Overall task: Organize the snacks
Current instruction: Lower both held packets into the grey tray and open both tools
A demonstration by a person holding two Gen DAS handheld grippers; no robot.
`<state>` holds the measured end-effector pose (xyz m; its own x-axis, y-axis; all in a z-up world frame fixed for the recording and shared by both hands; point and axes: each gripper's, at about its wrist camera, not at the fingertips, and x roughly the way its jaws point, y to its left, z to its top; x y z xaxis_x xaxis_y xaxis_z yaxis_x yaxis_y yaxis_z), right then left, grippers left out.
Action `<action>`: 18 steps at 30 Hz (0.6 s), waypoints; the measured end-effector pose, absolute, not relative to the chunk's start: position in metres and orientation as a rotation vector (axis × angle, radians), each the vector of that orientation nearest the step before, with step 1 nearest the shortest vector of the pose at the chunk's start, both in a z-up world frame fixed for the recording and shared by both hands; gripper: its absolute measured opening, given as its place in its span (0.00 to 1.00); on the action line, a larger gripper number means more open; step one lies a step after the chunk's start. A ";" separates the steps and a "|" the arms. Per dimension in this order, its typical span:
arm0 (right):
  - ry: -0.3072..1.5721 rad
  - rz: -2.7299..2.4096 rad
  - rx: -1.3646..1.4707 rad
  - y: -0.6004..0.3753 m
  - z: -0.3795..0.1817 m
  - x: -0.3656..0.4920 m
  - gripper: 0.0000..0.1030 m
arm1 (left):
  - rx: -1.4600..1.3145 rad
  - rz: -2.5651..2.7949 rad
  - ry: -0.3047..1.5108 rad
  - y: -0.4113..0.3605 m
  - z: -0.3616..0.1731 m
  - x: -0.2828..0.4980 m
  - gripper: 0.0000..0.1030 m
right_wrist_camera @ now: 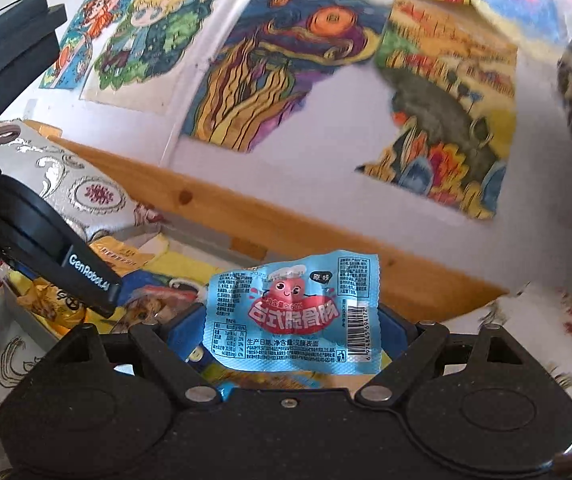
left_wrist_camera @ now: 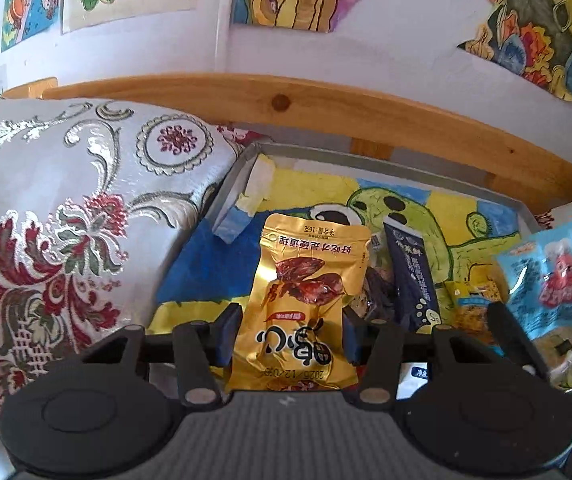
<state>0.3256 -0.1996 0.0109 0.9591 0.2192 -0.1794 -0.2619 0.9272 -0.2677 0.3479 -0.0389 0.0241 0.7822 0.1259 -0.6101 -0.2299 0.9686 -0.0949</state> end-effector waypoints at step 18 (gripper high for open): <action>0.236 0.281 -0.266 -0.201 0.004 0.340 0.93 | -0.128 0.196 0.647 -0.044 0.022 0.359 0.76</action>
<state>0.3402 -0.2013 0.0038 0.9338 0.2405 -0.2649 -0.3024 0.9263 -0.2247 0.3591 -0.0442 0.0219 0.7804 0.1410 -0.6092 -0.2204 0.9737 -0.0570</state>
